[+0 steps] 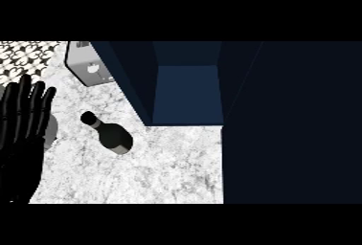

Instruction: Pick up the wine, place it into the cabinet and close the cabinet

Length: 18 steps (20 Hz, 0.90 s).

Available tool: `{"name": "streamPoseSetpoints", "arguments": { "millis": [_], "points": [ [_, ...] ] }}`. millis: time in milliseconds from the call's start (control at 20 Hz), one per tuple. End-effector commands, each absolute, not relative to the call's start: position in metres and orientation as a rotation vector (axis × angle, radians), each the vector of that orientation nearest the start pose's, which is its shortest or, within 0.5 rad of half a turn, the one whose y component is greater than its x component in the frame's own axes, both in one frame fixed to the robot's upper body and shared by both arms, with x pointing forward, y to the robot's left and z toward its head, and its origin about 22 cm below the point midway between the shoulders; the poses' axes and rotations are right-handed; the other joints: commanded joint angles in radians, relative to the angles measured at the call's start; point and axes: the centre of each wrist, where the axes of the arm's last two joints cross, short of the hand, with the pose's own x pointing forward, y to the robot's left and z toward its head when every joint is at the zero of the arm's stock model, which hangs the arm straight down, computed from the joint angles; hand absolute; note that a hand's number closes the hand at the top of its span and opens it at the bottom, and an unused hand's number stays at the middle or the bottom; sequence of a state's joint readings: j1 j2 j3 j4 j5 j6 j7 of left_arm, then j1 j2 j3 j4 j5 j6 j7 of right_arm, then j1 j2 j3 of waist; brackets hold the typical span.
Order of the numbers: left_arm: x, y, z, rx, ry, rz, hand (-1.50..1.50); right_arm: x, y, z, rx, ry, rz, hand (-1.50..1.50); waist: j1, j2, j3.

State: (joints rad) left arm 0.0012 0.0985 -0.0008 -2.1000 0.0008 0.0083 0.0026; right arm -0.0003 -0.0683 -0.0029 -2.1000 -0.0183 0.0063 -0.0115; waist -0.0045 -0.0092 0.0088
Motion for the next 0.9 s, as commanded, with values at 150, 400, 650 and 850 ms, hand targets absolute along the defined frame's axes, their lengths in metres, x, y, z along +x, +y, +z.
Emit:
{"name": "streamPoseSetpoints", "arguments": {
  "millis": [150, 400, 650, 850],
  "points": [
    [0.259, 0.269, 0.128, 0.071, -2.139, -0.138, -1.50, 0.181, -0.239, 0.135, -0.087, -2.154, 0.066, -1.50, -0.007, 0.010, -0.009],
    [0.277, 0.227, 0.112, -0.274, -1.889, 0.092, -1.50, 0.174, -0.226, 0.127, 0.200, -1.946, 0.207, -1.50, -0.016, 0.011, -0.010],
    [0.295, 0.222, 0.134, -0.299, -1.888, 0.107, -1.50, 0.149, -0.237, 0.137, 0.200, -1.923, 0.208, -1.50, -0.005, 0.008, -0.009],
    [0.293, 0.203, 0.149, -0.292, -1.881, 0.115, -1.50, 0.150, -0.236, 0.151, 0.213, -1.917, 0.190, -1.50, 0.000, 0.008, -0.009]
  ]
}}
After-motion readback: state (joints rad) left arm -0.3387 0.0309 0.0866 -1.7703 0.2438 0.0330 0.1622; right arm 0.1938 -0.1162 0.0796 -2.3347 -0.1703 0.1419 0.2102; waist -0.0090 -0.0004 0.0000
